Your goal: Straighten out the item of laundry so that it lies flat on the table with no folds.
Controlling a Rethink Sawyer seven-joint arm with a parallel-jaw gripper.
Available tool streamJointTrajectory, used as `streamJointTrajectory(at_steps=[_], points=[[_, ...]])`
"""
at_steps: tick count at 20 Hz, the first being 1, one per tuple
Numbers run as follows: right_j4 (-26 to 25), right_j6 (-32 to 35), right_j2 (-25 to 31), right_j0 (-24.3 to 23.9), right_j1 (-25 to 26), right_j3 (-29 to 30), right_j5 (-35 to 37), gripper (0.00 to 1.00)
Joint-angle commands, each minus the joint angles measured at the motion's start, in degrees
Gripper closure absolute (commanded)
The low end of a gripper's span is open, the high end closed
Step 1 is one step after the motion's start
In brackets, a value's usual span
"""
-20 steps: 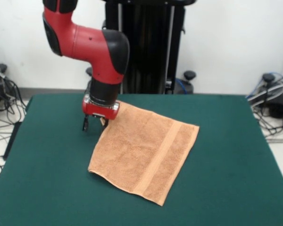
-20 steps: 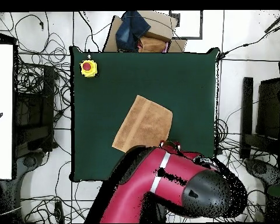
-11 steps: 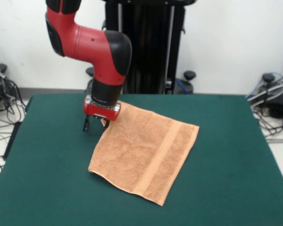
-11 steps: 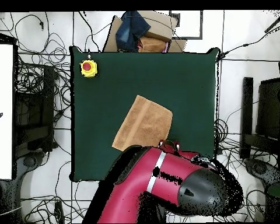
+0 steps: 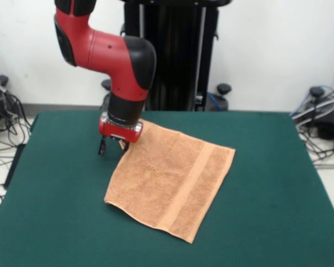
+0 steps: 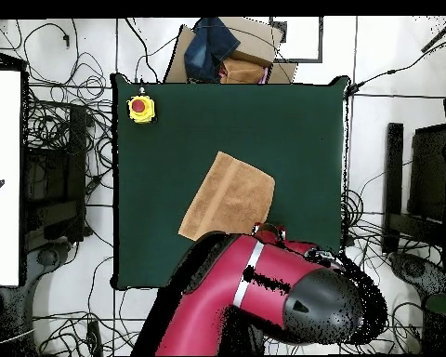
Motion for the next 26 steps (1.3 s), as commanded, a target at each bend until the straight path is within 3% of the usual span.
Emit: streamJointTrajectory(at_steps=[1, 4, 6, 11, 14, 20, 26], points=[[7.4, 11.8, 6.1, 3.8, -0.4, -0.2, 2.7, 0.00], [8.5, 12.2, 6.2, 4.0, -1.4, 1.8, 2.4, 0.00], [7.1, 11.7, 6.9, 2.9, -4.6, 5.1, 3.2, 0.00], [5.1, 7.1, 9.9, -0.8, -20.9, 15.1, 17.8, 0.00], [5.4, 6.5, 10.4, -1.6, -25.4, 17.9, 20.7, 0.00], [5.4, 7.5, 11.1, -2.7, -25.8, 18.8, 20.0, 0.00], [6.1, 9.8, 10.5, -0.9, -19.4, 14.8, 13.6, 0.00]])
